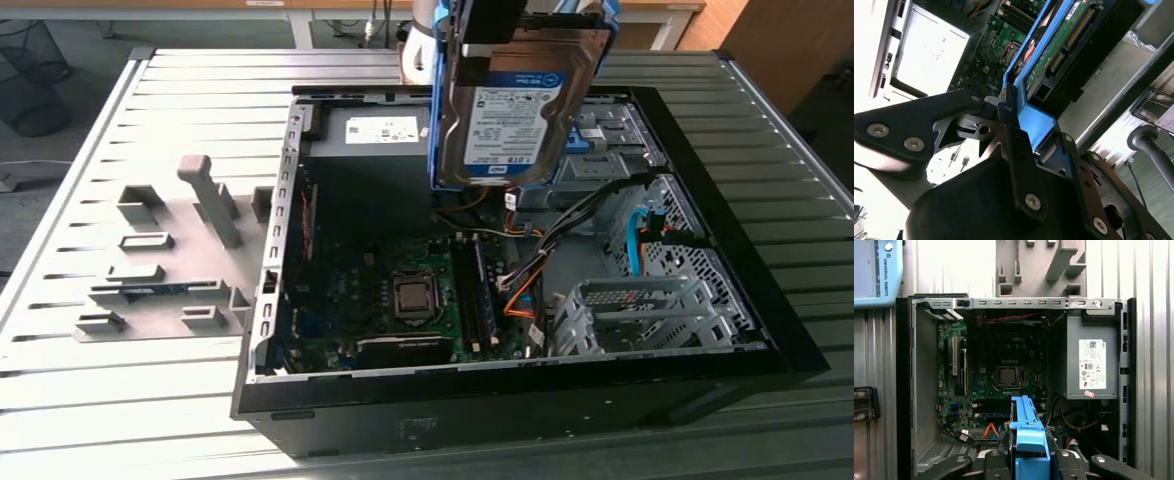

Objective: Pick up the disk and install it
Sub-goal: 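Insert the disk into the insertion slot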

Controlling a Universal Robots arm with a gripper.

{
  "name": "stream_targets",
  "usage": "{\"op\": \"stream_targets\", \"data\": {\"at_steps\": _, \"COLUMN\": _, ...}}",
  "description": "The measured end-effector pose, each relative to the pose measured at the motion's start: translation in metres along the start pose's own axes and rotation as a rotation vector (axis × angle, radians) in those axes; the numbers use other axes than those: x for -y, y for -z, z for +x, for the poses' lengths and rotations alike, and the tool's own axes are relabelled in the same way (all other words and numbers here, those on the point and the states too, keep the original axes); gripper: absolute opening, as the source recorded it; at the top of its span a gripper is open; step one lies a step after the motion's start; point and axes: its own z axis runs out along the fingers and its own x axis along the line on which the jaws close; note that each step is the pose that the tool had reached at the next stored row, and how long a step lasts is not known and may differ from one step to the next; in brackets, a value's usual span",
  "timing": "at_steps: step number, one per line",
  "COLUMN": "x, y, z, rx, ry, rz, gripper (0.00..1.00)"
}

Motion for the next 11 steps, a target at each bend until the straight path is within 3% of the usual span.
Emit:
{"op": "stream_targets", "data": {"at_steps": 7, "x": 0.0002, "y": 0.0001, "z": 0.0082, "rx": -0.0008, "ry": 0.0, "rz": 0.0, "gripper": 0.36}}
{"op": "stream_targets", "data": {"at_steps": 11, "x": 0.0003, "y": 0.0001, "z": 0.009, "rx": -0.0008, "ry": 0.0, "rz": 0.0, "gripper": 0.36}}
